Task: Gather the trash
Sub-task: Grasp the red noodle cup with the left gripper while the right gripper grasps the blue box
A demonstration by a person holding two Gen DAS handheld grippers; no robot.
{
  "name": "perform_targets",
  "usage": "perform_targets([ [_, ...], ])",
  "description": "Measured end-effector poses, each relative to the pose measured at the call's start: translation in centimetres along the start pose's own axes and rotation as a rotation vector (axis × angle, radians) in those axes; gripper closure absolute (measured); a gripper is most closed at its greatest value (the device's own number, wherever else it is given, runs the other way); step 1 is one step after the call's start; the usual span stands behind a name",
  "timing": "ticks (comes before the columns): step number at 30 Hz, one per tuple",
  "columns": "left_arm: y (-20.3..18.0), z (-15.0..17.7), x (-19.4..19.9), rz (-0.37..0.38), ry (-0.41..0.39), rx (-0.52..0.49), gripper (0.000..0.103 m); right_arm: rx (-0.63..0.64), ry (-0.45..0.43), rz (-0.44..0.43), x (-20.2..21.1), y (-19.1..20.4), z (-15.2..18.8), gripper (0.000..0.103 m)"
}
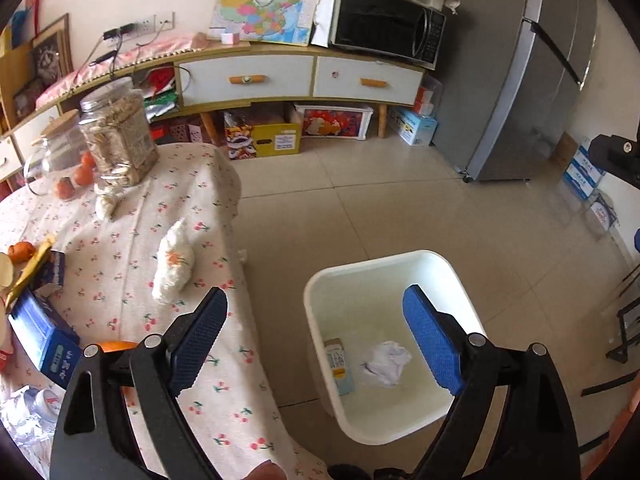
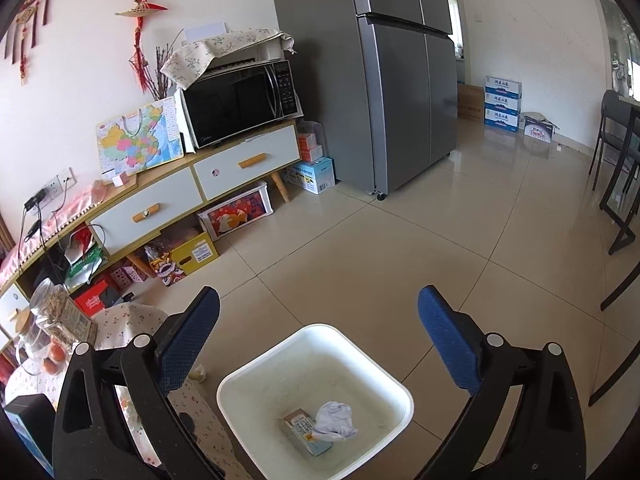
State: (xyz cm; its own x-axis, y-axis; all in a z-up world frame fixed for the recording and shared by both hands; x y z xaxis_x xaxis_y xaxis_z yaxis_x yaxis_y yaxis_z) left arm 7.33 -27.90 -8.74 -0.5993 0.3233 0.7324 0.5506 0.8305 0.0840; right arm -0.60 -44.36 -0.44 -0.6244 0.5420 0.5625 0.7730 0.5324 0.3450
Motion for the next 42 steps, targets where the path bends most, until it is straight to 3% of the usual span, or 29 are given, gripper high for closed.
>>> perform_targets([
  [7, 7.9, 0.8, 3.6, -0.231, -0.055, 0.052, 0.013, 0.141, -0.01, -0.047, 1.2, 5.4, 3.6, 0.007],
  [14, 15.4, 2.9, 6.5, -0.363, -0.056, 0.141, 0.013, 0.281, 0.008, -0.127, 3.2, 11.0, 8.7, 0.007],
  [32, 28.7, 10.5, 10.2, -0.52, 0.03, 0.286, 0.012, 0.477, 0.018, -0.252, 7.3, 20.4, 18.2, 0.007],
  [42, 34.2, 14.9, 10.6, -0.557, 0.116, 0.39, 0.011, 0.543, 0.058, -0.307, 8.4, 24.6, 22.6, 0.007],
])
Point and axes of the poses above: each gripper's, at about its wrist camera, not at the fingertips, and x roughly against the way its jaws point, y to its left, z to its underside, the point moved 8 cm from there along -x, roughly the way its jaws point, and after that the axes turned 15 degrees about -x, right-handed, at the moved point
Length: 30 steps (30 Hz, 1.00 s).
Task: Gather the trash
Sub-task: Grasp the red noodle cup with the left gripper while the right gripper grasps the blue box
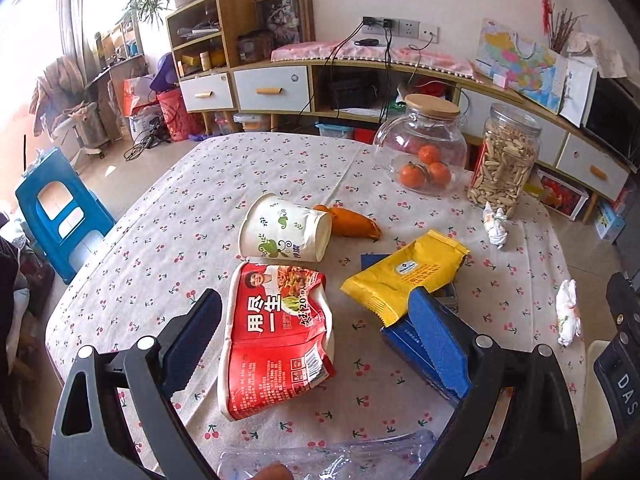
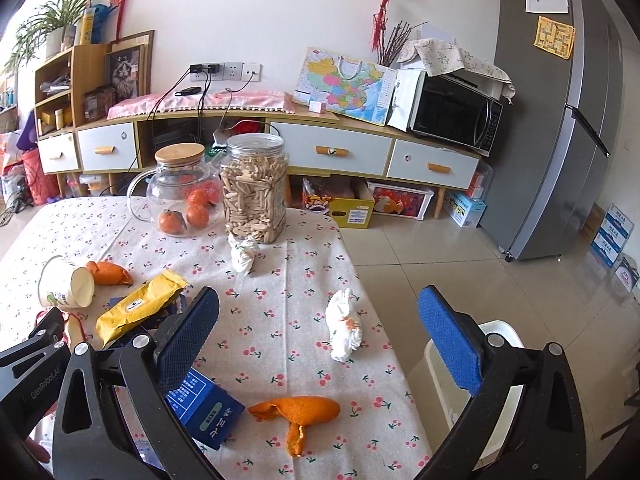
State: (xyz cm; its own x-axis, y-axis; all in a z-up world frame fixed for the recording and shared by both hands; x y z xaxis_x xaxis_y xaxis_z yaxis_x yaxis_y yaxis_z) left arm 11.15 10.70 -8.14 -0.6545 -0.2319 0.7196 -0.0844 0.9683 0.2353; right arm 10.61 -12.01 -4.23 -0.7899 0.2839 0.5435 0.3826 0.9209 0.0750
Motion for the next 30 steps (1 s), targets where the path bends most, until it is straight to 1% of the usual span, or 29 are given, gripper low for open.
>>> perform_targets([
  [6, 3.0, 1.3, -2.8, 0.033, 0.125, 0.048, 0.011, 0.025, 0.023, -0.032, -0.4, 2.5, 0.9, 0.007],
  [9, 4.5, 1.9, -3.7, 0.02, 0.157, 0.067, 0.011, 0.03, 0.036, -0.045, -0.6, 3.4, 1.3, 0.007],
  [12, 5.6, 2.3, -4.6, 0.031, 0.19, 0.087, 0.011, 0.027, 0.048, -0.059, -0.8, 4.3, 1.4, 0.007],
  [13, 5.9, 2.5, -5.0, 0.05, 0.208, 0.098, 0.011, 0.027, 0.053, -0.064, -0.9, 4.5, 1.5, 0.007],
  [17, 6.0, 3.9, -7.2, 0.183, 0.311, 0.165, 0.01, 0.039, 0.081, -0.08, -1.4, 5.5, 2.0, 0.007],
  [20, 5.5, 4.4, -8.1, 0.264, 0.342, 0.224, 0.009, 0.048, 0.103, -0.083, -1.8, 5.9, 2.3, 0.007],
  [21, 5.3, 4.4, -8.4, 0.281, 0.354, 0.224, 0.007, 0.045, 0.11, -0.084, -2.0, 5.9, 2.4, 0.007],
  [25, 4.3, 4.6, -9.0, 0.314, 0.389, 0.219, 0.007, 0.038, 0.149, -0.091, -2.8, 5.8, 2.7, 0.007],
  [29, 2.3, 5.4, -9.4, 0.435, 0.454, 0.223, 0.007, 0.033, 0.172, -0.085, -3.5, 5.6, 2.9, 0.007],
  [30, 1.8, 5.6, -9.3, 0.451, 0.461, 0.217, 0.007, 0.028, 0.177, -0.084, -3.7, 5.4, 2.9, 0.007],
])
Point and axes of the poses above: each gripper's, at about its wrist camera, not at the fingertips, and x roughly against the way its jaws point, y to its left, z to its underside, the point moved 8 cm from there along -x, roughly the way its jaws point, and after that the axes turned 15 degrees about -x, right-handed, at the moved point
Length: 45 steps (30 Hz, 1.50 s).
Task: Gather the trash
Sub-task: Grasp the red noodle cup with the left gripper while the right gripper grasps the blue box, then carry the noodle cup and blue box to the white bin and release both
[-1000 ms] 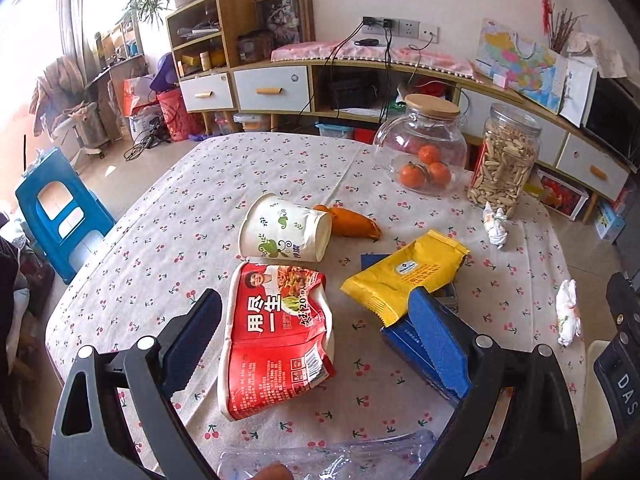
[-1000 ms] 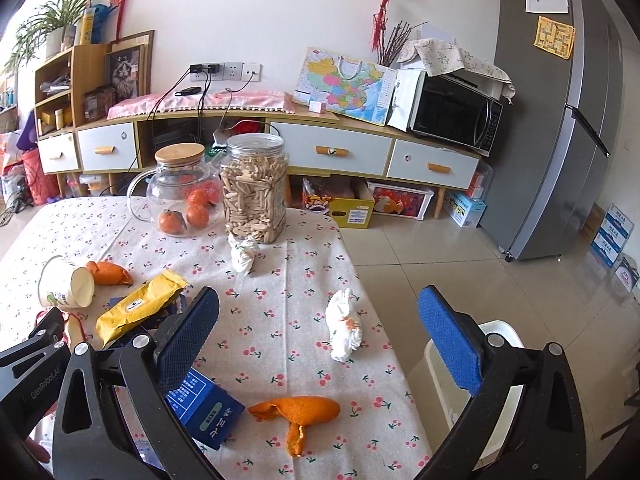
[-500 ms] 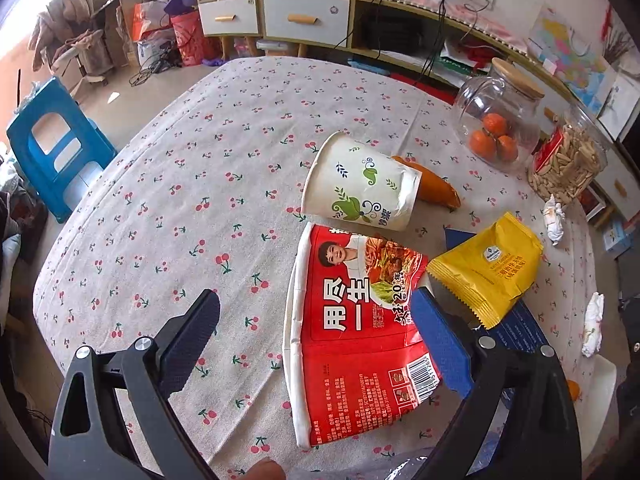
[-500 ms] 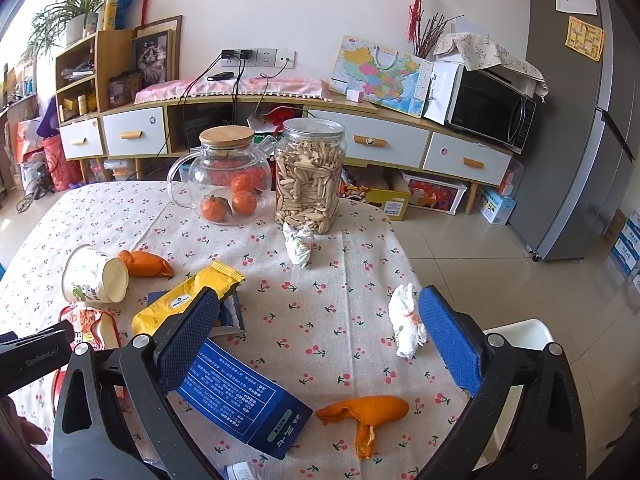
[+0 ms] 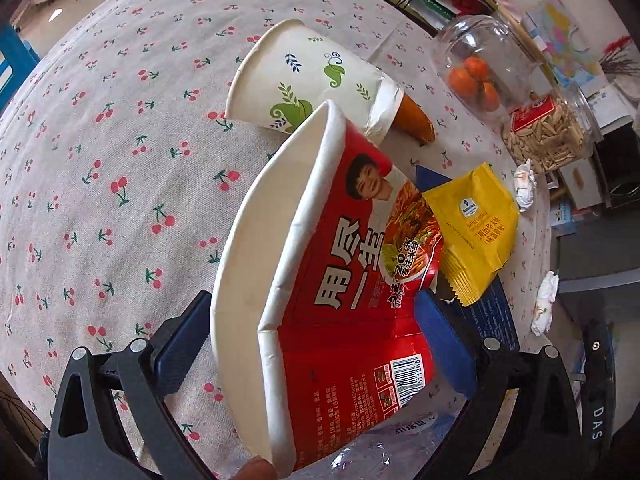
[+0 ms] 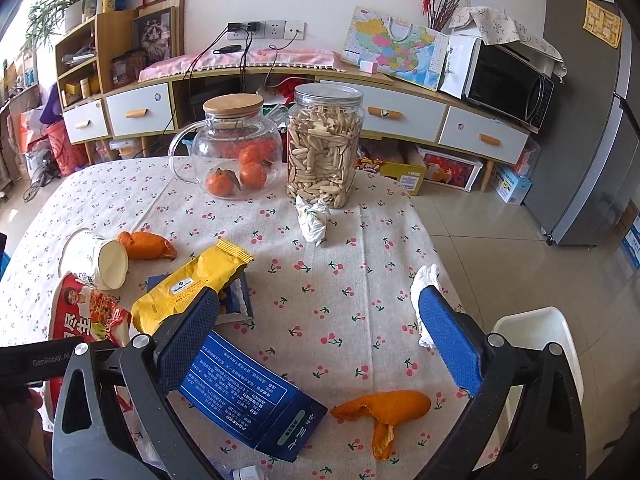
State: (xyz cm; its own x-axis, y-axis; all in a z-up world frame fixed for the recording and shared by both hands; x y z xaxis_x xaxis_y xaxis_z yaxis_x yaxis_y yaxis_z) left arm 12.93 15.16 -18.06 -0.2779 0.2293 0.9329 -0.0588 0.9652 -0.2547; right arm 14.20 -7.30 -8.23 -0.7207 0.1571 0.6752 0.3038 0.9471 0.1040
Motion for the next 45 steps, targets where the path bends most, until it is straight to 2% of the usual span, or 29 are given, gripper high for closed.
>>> perform_targets([
  [5, -0.7, -0.1, 1.1, -0.028, -0.037, -0.051, 0.008, -0.036, 0.056, -0.016, -1.1, -0.8, -0.1, 0.007],
  [7, -0.5, -0.2, 1.5, -0.025, -0.047, -0.045, 0.022, -0.03, 0.095, -0.038, -1.6, -0.9, 0.1, 0.007],
  [9, -0.4, -0.2, 1.6, -0.01, -0.041, -0.057, 0.046, -0.002, 0.145, -0.07, -2.3, -0.5, 0.6, 0.007],
  [10, -0.4, -0.2, 1.8, 0.0, -0.046, -0.063, 0.048, 0.016, 0.171, -0.093, -2.5, -0.2, 0.9, 0.007],
  [14, -0.6, -0.4, 3.9, -0.02, -0.119, -0.128, 0.07, 0.146, 0.285, -0.202, -3.3, 2.1, 3.0, 0.007],
  [18, -1.2, -0.6, 6.4, -0.069, -0.193, -0.205, 0.074, 0.306, 0.362, -0.299, -3.3, 4.8, 5.3, 0.007],
  [22, -1.3, -0.6, 7.4, -0.092, -0.219, -0.244, 0.074, 0.414, 0.38, -0.309, -3.1, 6.2, 7.1, 0.009],
  [24, -1.1, -0.6, 7.4, -0.096, -0.218, -0.243, 0.074, 0.424, 0.416, -0.321, -3.2, 6.6, 7.9, 0.039],
  [25, -1.1, -0.7, 7.3, -0.1, -0.216, -0.242, 0.074, 0.422, 0.438, -0.322, -3.3, 6.7, 8.2, 0.041],
  [29, -0.8, -0.8, 7.2, -0.122, -0.221, -0.232, 0.074, 0.396, 0.416, -0.325, -2.8, 6.6, 7.9, 0.046],
  [35, -0.3, -1.1, 7.6, -0.158, -0.246, -0.21, 0.074, 0.3, 0.37, -0.383, -0.4, 6.4, 5.9, 0.047],
  [41, -0.3, -1.4, 8.4, -0.192, -0.298, -0.178, 0.074, 0.16, 0.229, -0.431, 2.7, 5.4, 2.5, 0.047],
  [45, -1.3, -1.8, 9.4, -0.233, -0.369, -0.183, 0.074, 0.117, 0.092, -0.395, 3.8, 4.3, 0.6, 0.047],
])
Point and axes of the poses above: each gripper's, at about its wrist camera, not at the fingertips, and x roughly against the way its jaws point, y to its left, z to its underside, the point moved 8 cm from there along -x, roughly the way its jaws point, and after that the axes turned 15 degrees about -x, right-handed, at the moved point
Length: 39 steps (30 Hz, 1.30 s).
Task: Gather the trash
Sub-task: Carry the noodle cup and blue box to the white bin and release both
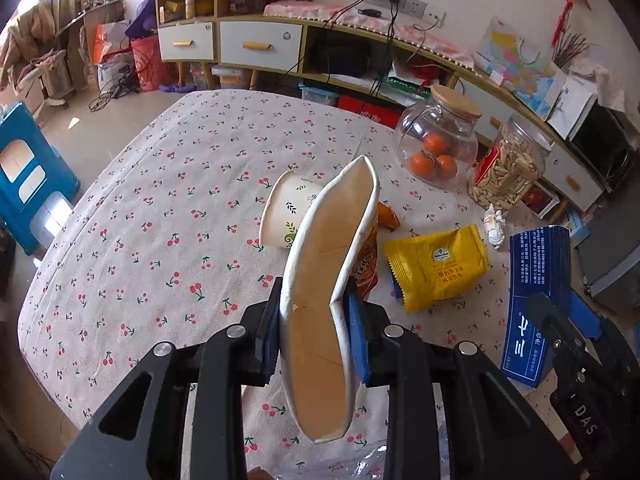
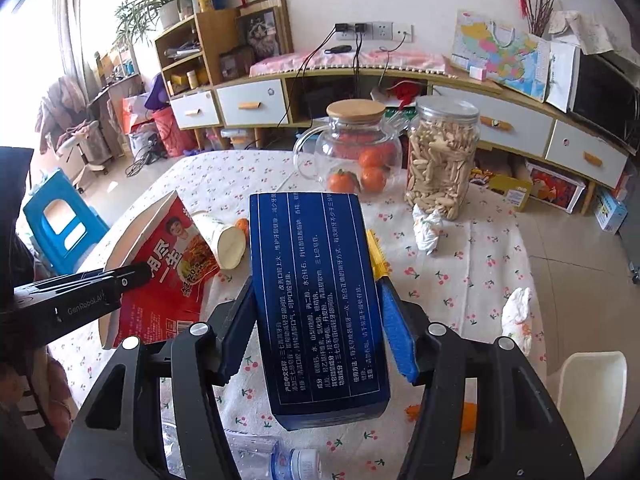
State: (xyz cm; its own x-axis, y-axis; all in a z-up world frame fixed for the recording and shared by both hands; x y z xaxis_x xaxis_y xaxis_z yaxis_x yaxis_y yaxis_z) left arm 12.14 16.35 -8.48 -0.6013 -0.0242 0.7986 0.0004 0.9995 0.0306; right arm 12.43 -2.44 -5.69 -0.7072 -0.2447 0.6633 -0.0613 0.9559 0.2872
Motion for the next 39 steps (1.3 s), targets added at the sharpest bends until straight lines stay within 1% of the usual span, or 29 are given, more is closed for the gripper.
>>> perform_targets([
  [4, -0.8, -1.1, 1.4, -0.056, -0.092, -0.014, 0.074, -0.038, -0.084, 0.036, 0.9, -1.0, -0.8, 0.047],
  [9, -2.6, -2.2, 3.3, -0.121, -0.205, -0.054, 0.074, -0.047, -0.19, 0.111, 2.4, -2.5, -1.5, 0.047],
  [15, -5.6, -2.9, 4.5, -0.12, -0.277, -0.088, 0.073, -0.073, -0.277, 0.181, 4.4, -4.8, -2.4, 0.047],
  [26, -11.7, -2.8, 5.0, -0.054, -0.311, -0.14, 0.073, -0.14, -0.32, 0.313, 7.4, -11.5, -2.2, 0.047],
  [32, -15.7, -2.5, 5.2, -0.02, -0.318, -0.185, 0.073, -0.205, -0.32, 0.387, 9.1, -16.0, -1.9, 0.047],
  [39, -20.4, -1.8, 5.1, 0.016, -0.317, -0.242, 0.074, -0.288, -0.313, 0.493, 10.7, -21.6, -1.3, 0.047],
])
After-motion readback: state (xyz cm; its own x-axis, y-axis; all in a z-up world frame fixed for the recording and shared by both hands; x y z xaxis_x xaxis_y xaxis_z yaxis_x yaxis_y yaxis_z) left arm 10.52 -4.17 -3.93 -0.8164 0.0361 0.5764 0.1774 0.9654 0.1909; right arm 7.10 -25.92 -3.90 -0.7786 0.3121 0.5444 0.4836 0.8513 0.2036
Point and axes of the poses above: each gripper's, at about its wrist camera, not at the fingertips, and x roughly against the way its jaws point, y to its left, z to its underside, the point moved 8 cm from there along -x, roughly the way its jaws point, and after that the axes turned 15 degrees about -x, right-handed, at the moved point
